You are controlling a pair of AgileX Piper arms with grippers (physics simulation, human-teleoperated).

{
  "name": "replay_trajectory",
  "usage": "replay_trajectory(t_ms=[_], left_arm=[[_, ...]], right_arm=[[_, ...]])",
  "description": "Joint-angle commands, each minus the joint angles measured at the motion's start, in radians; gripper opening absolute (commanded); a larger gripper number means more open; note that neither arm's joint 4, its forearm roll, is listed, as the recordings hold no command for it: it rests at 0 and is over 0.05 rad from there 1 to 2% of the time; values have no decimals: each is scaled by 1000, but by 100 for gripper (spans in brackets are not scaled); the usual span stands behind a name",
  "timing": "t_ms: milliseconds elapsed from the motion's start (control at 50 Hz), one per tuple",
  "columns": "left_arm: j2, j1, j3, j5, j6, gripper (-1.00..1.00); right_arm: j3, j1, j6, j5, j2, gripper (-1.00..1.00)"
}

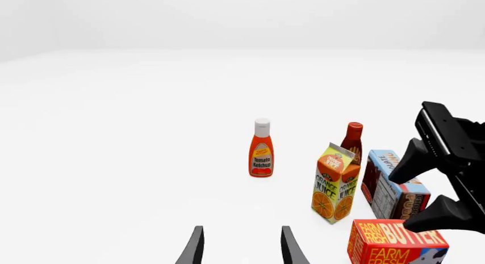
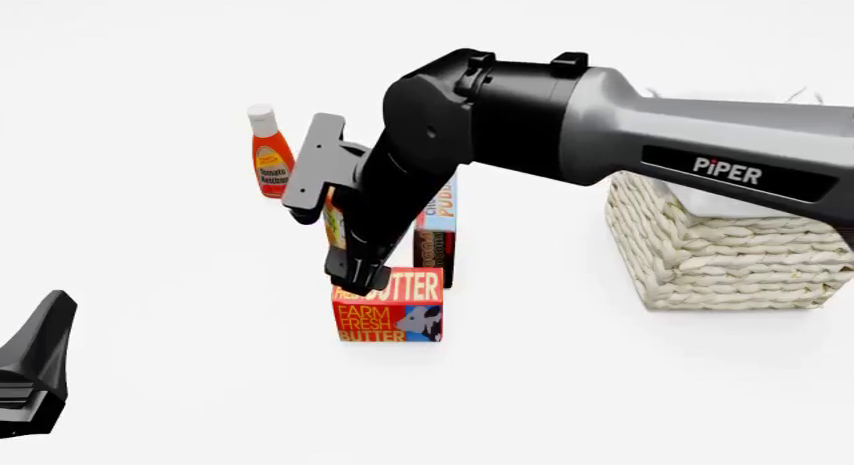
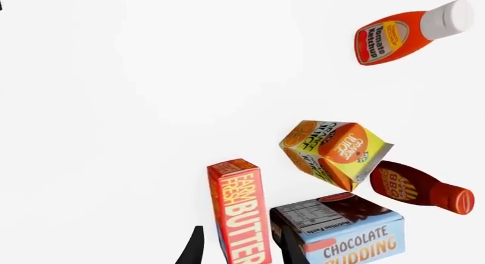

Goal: Pick the butter and place it in the basket.

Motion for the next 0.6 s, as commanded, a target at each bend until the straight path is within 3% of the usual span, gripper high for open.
replay_trajectory(t_ms=[20, 600], left_arm=[[0, 0, 0, 0, 0, 100], [0, 0, 0, 0, 0, 100]], right_arm=[[-2, -6, -5, -4, 8, 100], [-22, 0, 2, -9, 41, 100]])
